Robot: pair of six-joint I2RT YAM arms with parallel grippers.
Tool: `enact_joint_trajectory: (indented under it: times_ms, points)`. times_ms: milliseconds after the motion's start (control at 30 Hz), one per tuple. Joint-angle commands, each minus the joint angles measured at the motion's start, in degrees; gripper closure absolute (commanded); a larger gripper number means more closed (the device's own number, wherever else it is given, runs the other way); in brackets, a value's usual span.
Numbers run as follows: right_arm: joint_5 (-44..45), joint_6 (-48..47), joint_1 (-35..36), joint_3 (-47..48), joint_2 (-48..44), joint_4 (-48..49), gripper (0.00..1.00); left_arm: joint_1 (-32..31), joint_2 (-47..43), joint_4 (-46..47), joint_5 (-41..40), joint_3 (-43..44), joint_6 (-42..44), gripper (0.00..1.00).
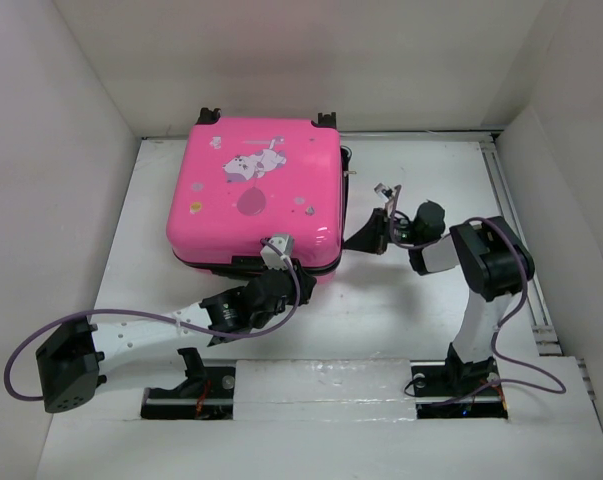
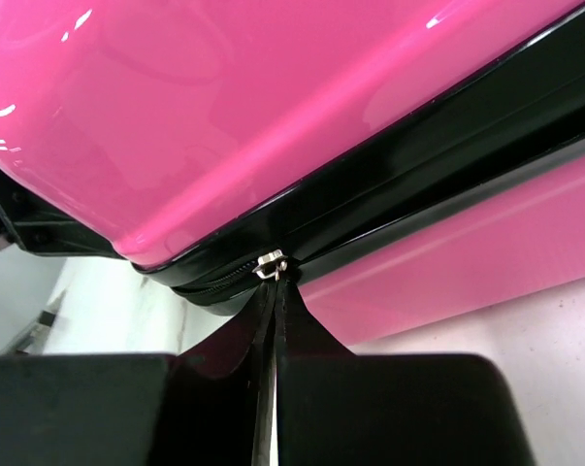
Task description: Pack the luggage
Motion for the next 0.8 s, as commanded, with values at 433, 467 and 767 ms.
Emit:
enact_joint_trajectory:
  times_ms: [433, 467, 767]
  points:
    - [7.2, -2.3, 2.6, -13.1, -10.4, 27.6, 1.0, -0.1, 4.5, 2.4, -4.8, 4.5, 3.0, 0.85]
    - [7.2, -4.0, 2.6, -14.2, -13.0, 26.2, 1.0, -0.1, 5.3, 2.4, -4.8, 4.5, 3.6, 0.85]
    - [33.8, -36.3, 19.6, -15.1, -40.8, -41.3, 1.0, 2.0, 12.8, 6.8, -4.3, 9.0, 7.0, 0.85]
